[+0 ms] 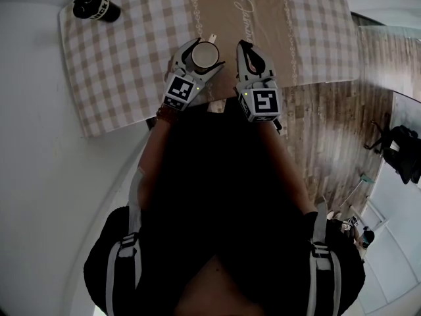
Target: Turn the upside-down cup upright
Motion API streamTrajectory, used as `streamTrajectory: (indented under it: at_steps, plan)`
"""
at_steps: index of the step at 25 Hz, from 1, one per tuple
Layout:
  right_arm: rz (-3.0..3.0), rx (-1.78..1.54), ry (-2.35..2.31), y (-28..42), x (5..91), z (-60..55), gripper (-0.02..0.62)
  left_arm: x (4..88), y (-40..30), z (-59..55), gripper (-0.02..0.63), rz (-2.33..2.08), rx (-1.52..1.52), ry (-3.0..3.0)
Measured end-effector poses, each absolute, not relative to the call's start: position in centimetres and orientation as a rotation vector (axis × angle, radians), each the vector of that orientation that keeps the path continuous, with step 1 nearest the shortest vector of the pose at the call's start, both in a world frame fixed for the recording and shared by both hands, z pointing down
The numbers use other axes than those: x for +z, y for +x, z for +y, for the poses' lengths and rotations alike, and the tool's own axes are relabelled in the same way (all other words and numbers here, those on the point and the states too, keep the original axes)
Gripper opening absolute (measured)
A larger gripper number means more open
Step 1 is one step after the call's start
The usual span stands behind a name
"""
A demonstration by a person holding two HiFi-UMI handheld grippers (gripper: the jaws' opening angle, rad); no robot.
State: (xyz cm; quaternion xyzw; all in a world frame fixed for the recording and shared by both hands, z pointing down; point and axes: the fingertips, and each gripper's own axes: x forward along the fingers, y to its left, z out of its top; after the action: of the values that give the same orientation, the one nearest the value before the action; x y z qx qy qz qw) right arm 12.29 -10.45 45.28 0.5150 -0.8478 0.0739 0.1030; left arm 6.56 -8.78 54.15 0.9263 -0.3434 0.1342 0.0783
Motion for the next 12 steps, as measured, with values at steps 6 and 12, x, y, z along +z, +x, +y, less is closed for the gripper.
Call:
streamTrajectory:
  at_steps: [6,12]
  plan:
    - [-2.425,-0.134,1.3,11.2,47.5,-9.8,0.002,53.9,6.3,-7.6,0.42,-0.854,0.388,2.834]
    - [-2.463,-0.112,1.148,9.5,51.5,-9.5,0.003,53.6,5.6,-7.1,0.42,-0.751,0.335,2.834]
